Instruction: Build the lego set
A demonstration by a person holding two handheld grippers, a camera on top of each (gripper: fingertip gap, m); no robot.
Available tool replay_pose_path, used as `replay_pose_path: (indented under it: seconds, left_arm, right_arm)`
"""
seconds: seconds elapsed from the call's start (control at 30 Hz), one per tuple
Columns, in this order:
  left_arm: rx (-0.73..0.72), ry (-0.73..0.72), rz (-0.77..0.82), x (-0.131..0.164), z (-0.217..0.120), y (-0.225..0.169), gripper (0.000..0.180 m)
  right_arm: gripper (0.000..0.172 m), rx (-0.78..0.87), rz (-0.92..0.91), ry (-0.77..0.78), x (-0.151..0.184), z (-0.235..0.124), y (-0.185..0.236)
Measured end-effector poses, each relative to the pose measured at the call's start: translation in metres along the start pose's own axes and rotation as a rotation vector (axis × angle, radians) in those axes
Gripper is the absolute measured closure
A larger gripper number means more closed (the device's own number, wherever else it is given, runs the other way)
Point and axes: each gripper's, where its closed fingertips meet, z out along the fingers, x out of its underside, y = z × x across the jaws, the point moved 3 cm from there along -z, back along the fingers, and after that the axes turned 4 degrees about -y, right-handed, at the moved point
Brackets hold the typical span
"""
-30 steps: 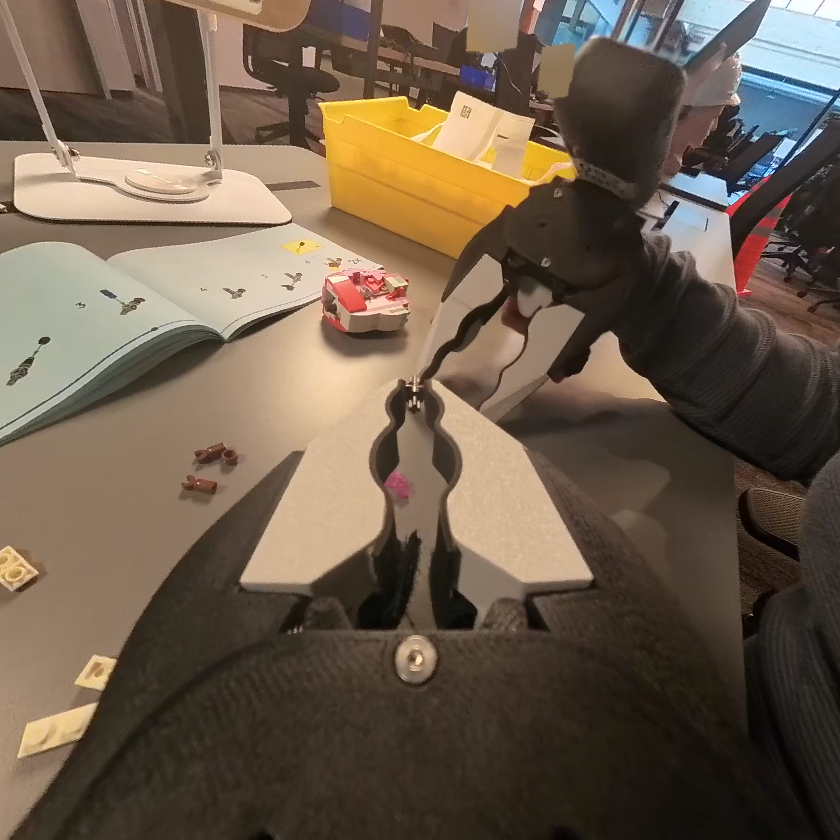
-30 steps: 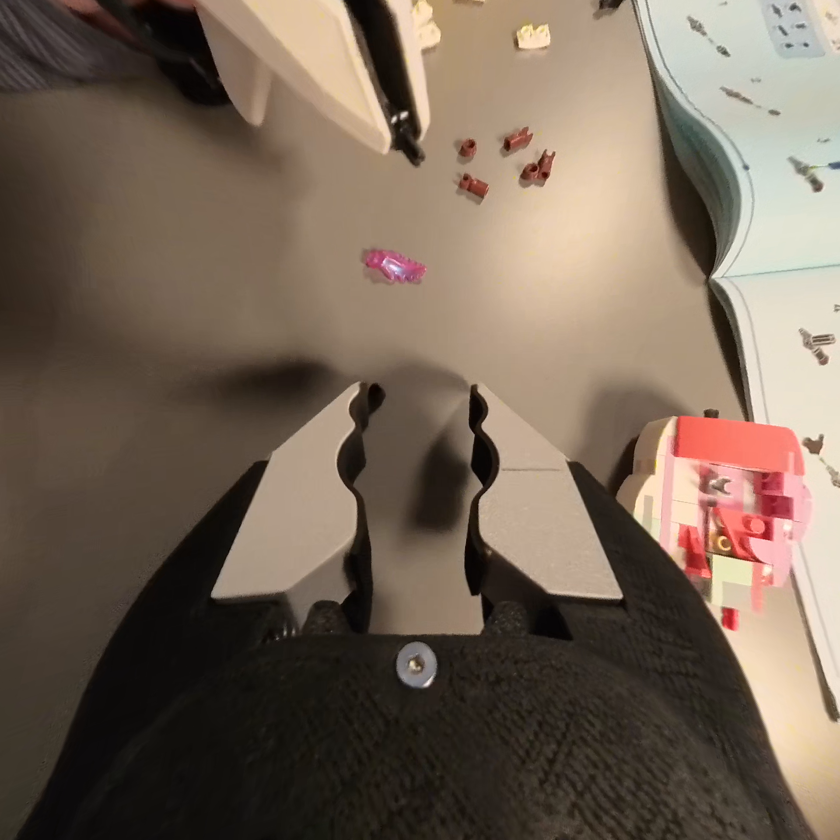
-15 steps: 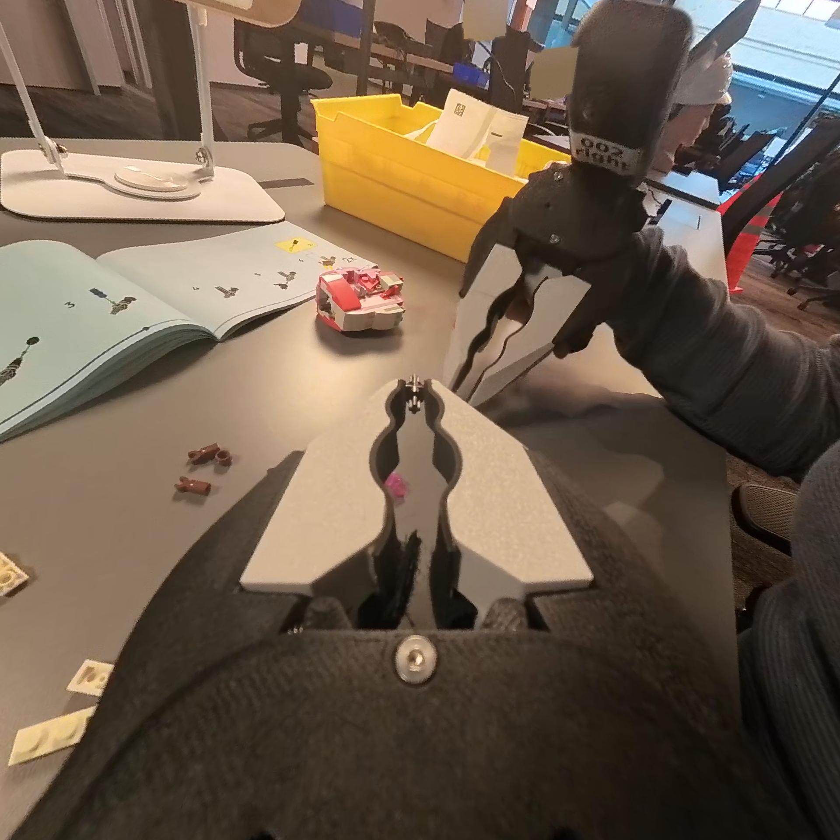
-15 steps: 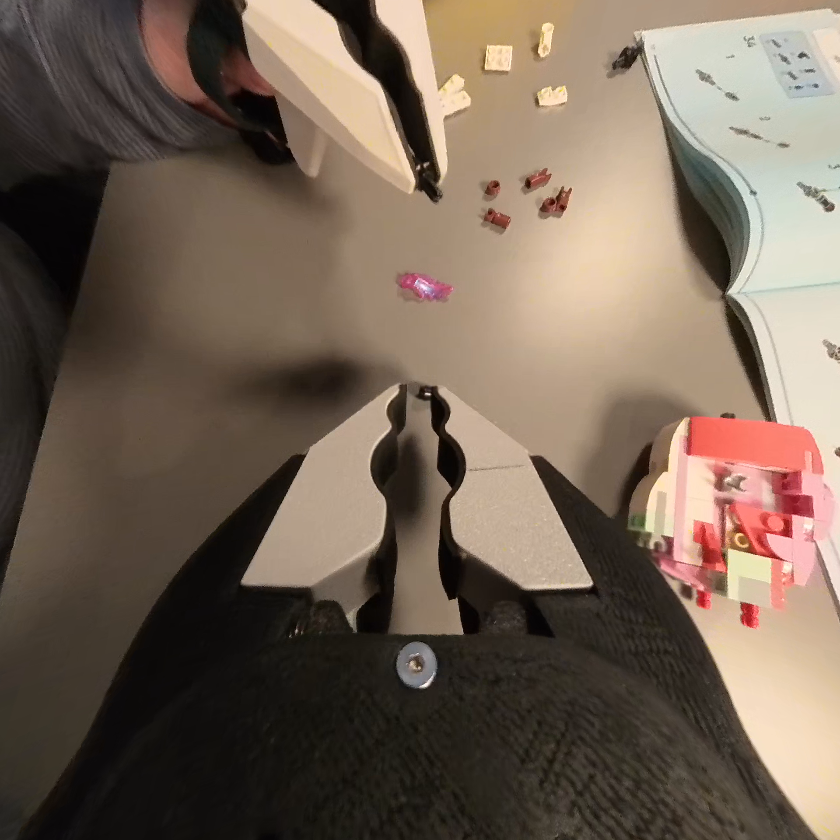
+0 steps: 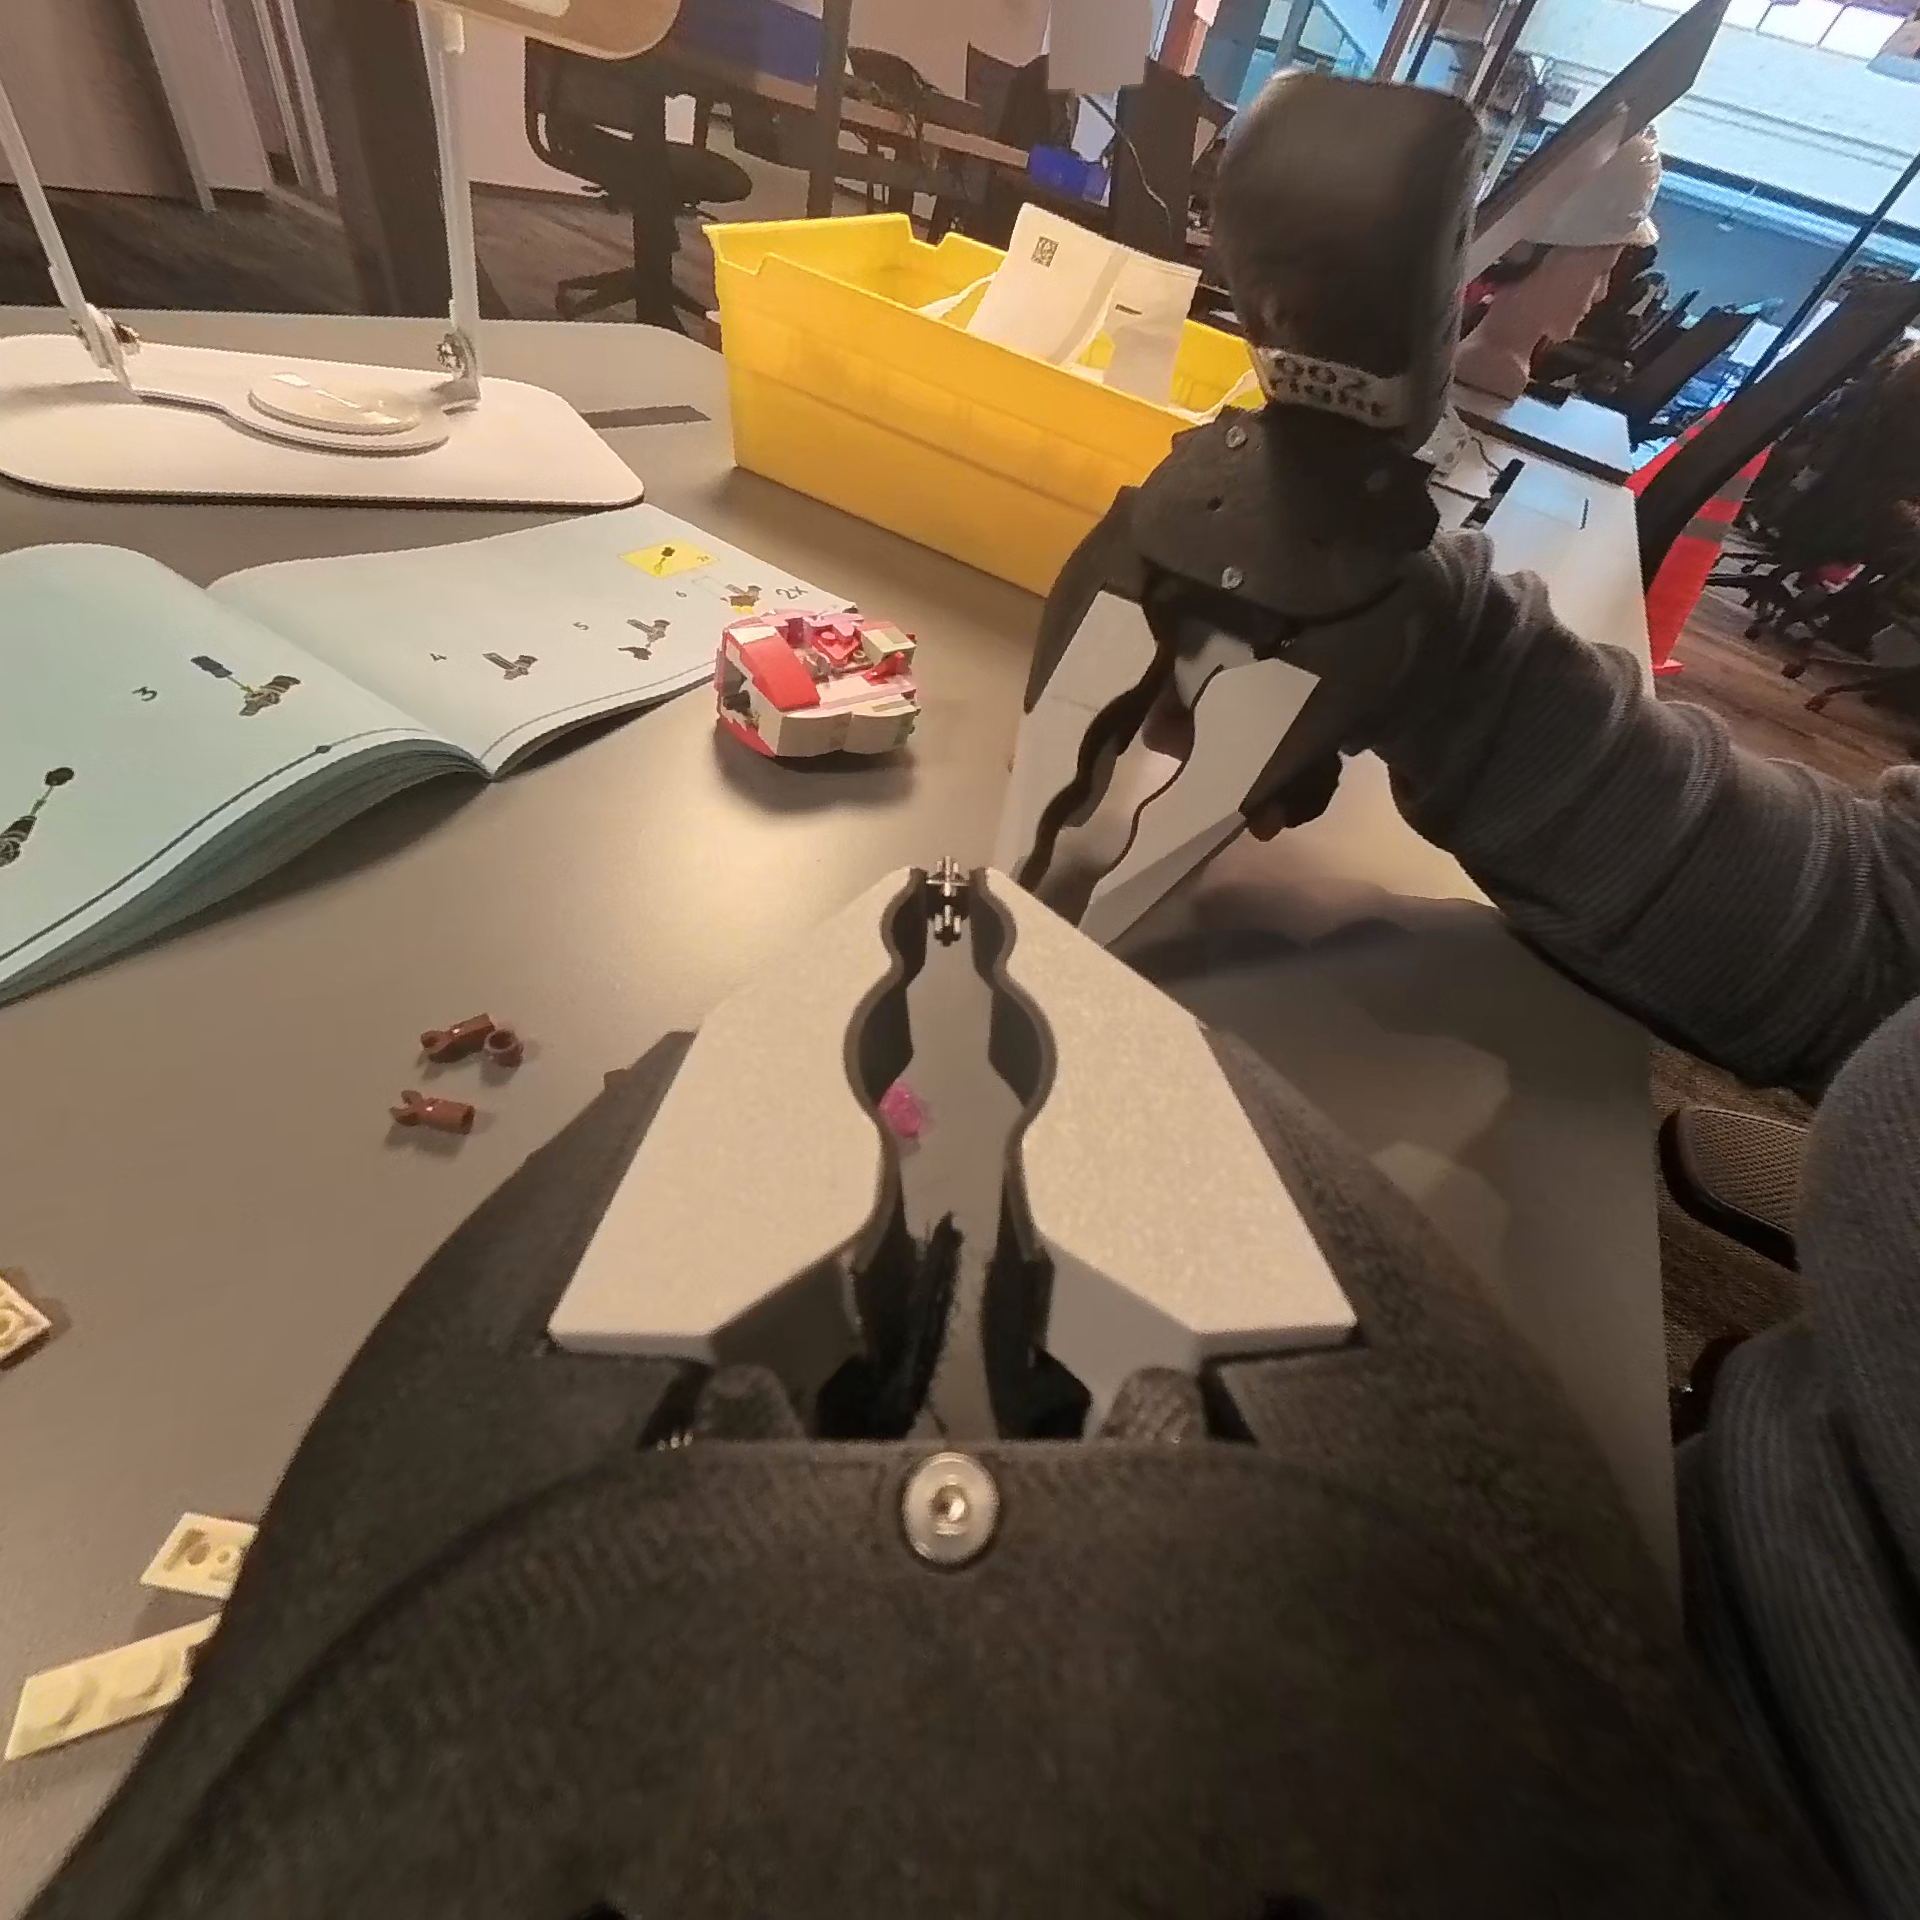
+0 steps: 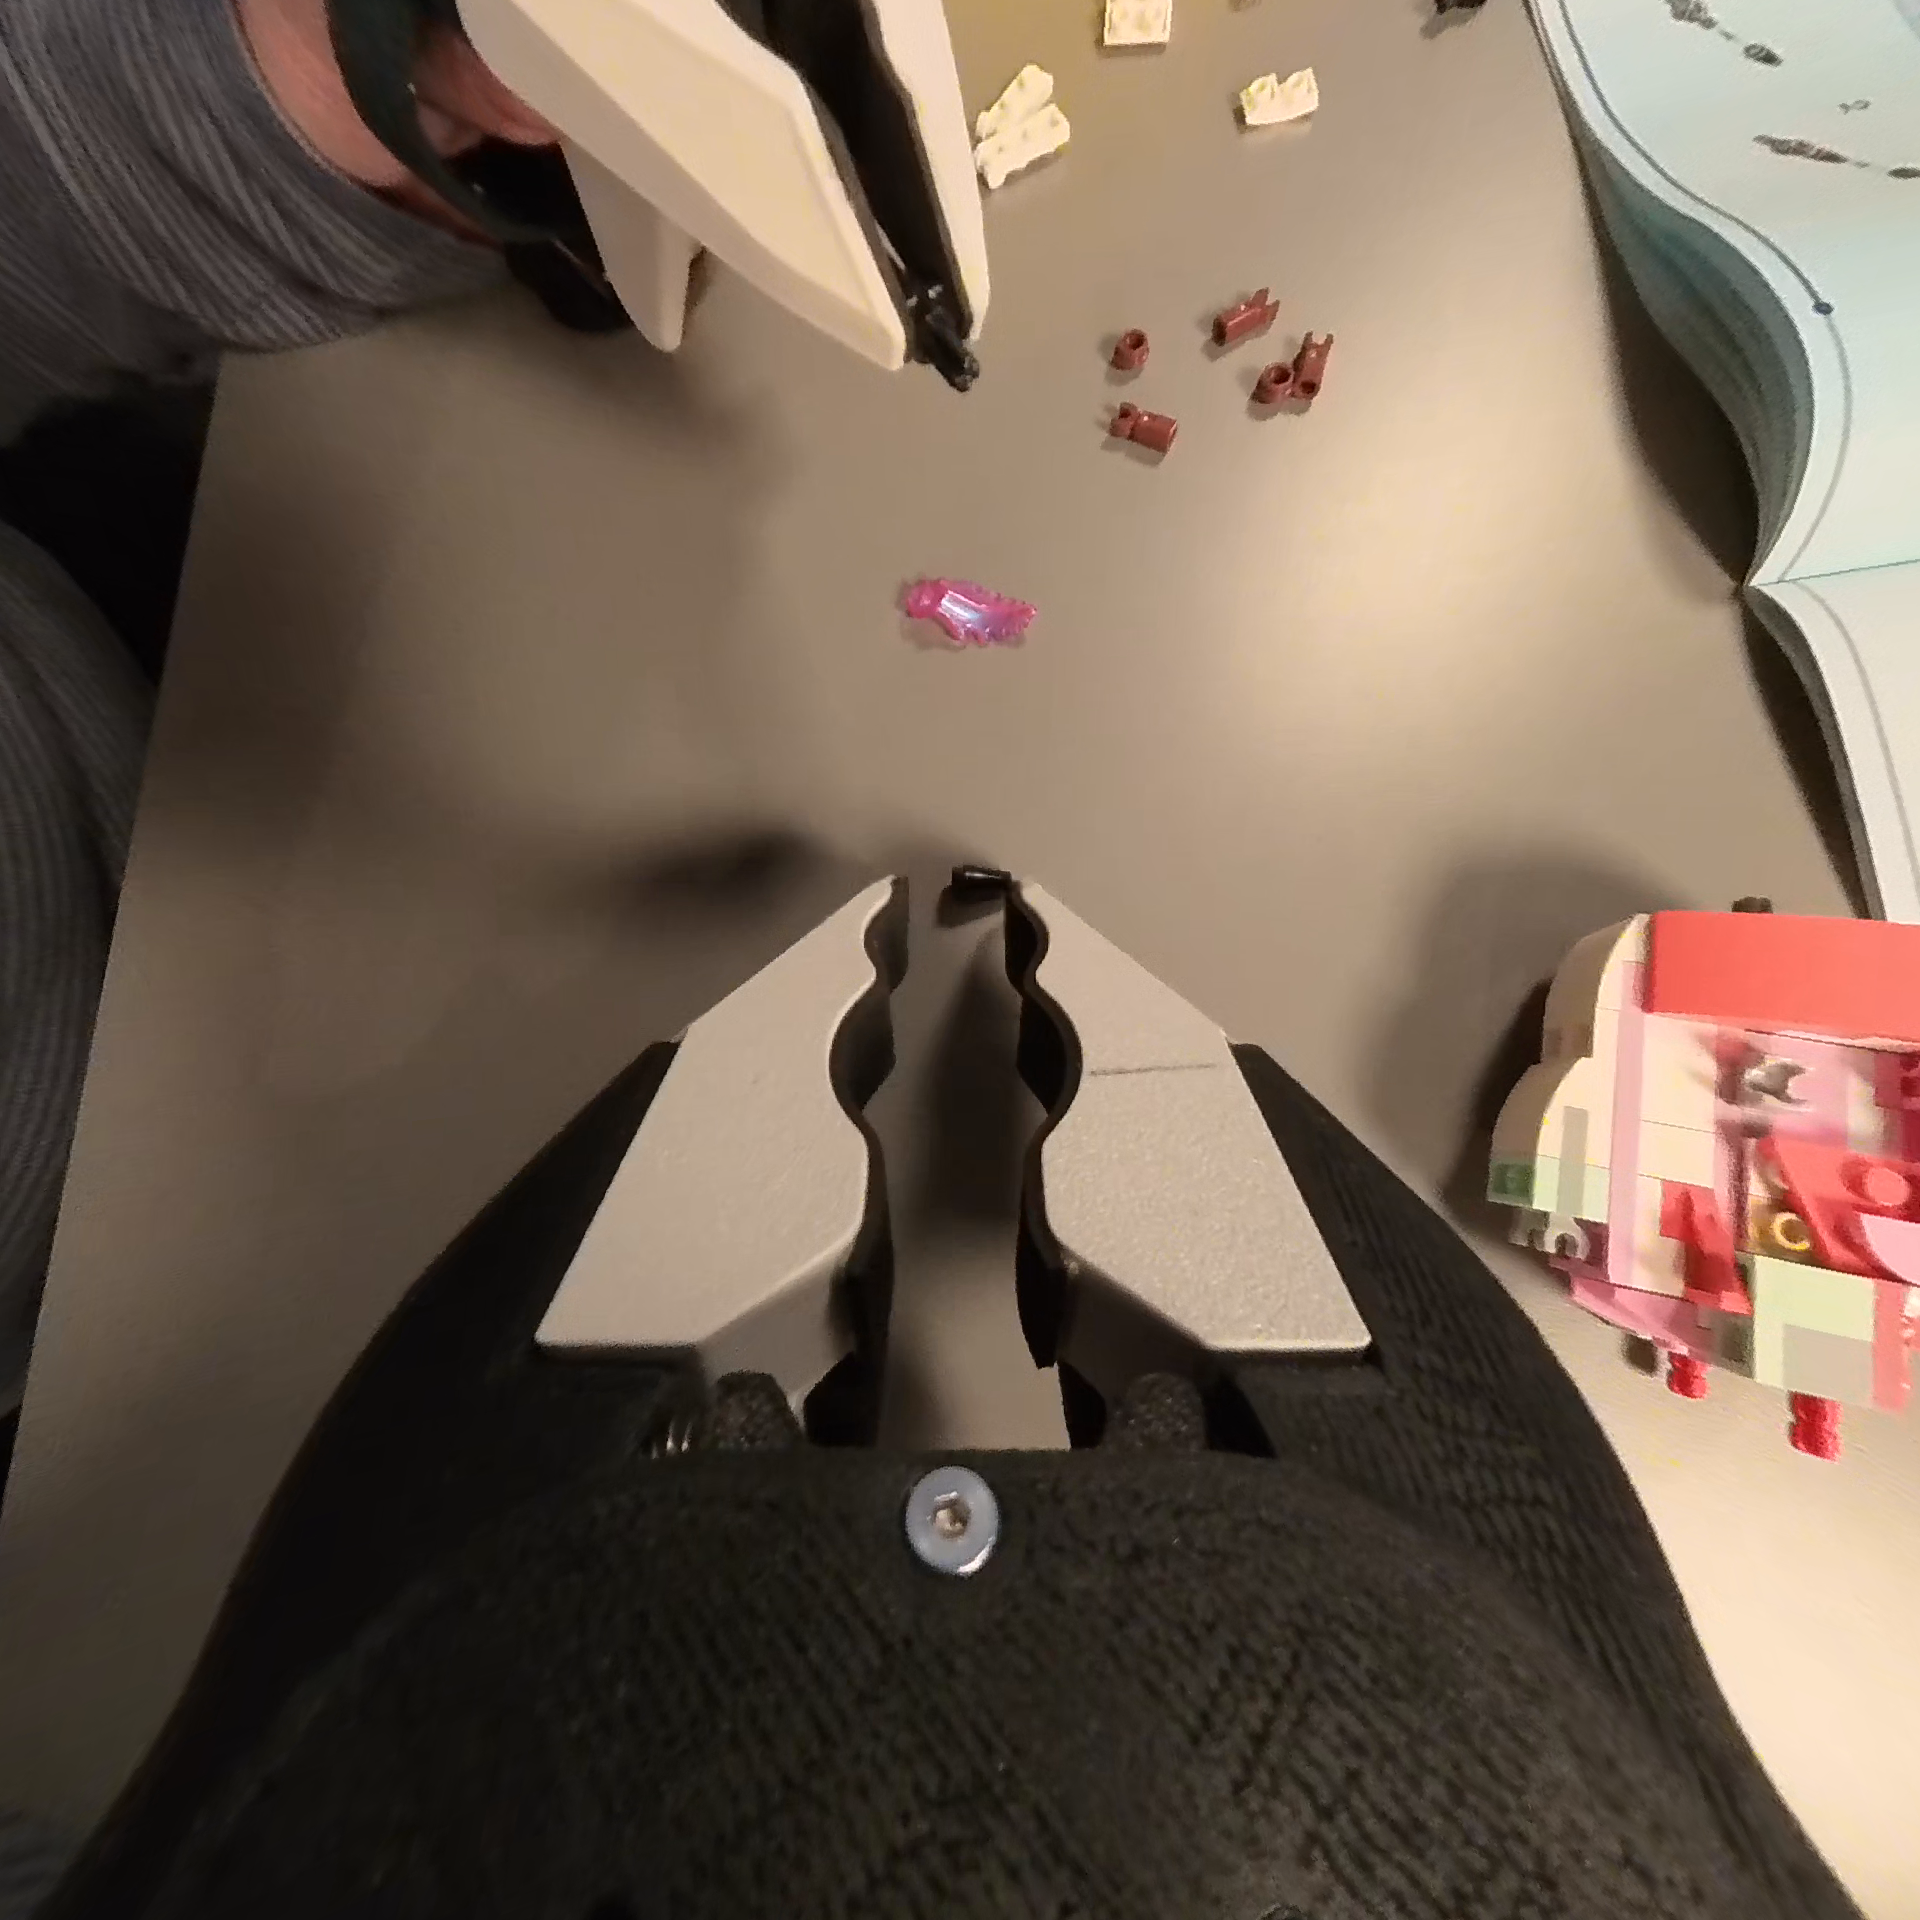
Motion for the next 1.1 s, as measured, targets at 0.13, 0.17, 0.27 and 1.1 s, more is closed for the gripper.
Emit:
replay_pose_path:
  seconds: [0.13, 0.17, 0.27, 1.1]
  left_arm:
    - [-0.008, 0.0, -0.002, 0.0, 0.0, 0.001, 0.174]
    - [-0.016, 0.002, -0.004, 0.0, 0.0, 0.002, 0.174]
    - [-0.053, 0.027, 0.001, 0.003, 0.001, 0.005, 0.174]
    - [-0.341, 0.448, 0.166, 0.049, -0.003, 0.034, 0.173]
  right_arm:
    - [0.157, -0.002, 0.0, 0.006, 0.002, 0.001, 0.0]
    - [0.157, -0.001, 0.0, 0.005, 0.002, 0.001, -0.001]
    - [0.157, -0.002, -0.003, 0.006, 0.002, 0.003, -0.001]
    - [0.15, 0.044, -0.007, -0.116, -0.005, -0.003, -0.013]
